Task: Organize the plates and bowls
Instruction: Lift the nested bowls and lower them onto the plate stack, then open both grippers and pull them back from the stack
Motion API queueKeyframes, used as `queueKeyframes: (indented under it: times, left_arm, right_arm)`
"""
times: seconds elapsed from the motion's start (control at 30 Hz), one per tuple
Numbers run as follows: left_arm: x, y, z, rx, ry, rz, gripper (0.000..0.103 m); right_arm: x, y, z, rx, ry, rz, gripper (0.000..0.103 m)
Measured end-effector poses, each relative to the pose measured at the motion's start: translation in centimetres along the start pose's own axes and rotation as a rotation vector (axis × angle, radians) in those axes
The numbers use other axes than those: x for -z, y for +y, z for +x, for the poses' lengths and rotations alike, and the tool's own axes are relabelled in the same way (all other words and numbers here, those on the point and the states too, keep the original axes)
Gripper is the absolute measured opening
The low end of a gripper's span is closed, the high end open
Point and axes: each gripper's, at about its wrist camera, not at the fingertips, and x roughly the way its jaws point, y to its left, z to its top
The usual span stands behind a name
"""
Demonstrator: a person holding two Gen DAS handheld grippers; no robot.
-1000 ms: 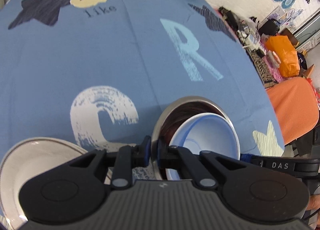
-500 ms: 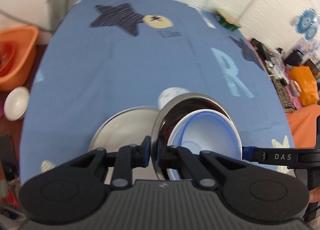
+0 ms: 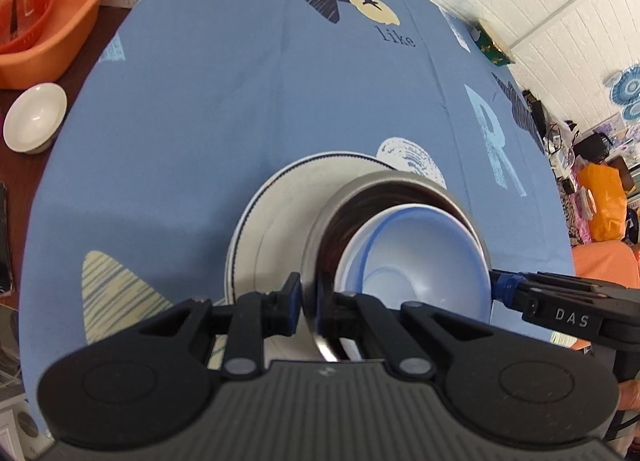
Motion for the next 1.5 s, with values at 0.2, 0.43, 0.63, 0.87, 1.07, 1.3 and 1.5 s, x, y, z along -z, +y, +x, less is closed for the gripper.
queueKeyframes:
  times: [0.2,0.43,0.63,0.87,1.07,1.3,1.5]
  left_arm:
    - [0.1,0.0,-0.5,-0.026,-0.025,0.033,0.000]
    - [0.1,0.5,-2.7,-0.097,-0.132,0.033,0.052]
    - [0.2,-0.1,-4.4,-0.072,-0.215,0.018,0.059]
    - [2.1,-2.2,-6.0,-0.014,-0.387,-0.047,0.063]
    - [5.0,-5.4,-7.0,-0.110,-0.590,-0.047,0.064]
    - [8.6,-8.7,-6.4,-0.184,-0.700,-0.037,0.067]
    - [12.1,-11.1,-6.2,-0.238,-0.729,0.031,0.070]
  right_arm:
    - [-0.3,0.6,0.2,0.009,0.004,-0.082,0.006]
    - [-0.2,-1.9,-1.2,-0.048,-0.075,0.086,0.008]
    - [0.8,-1.9,-3.0,-0.086,-0.199,0.080,0.010]
    - [3.7,-1.5,-4.3,-0.101,-0.416,0.091,0.012]
    - [5.0,-1.6,-3.7,-0.129,-0.476,0.190,0.016]
    - [8.5,-2.4,-4.7,-0.198,-0.634,0.189,0.018]
    - [11.1,-2.7,-5.7,-0.111,-0.631,0.175,0.020]
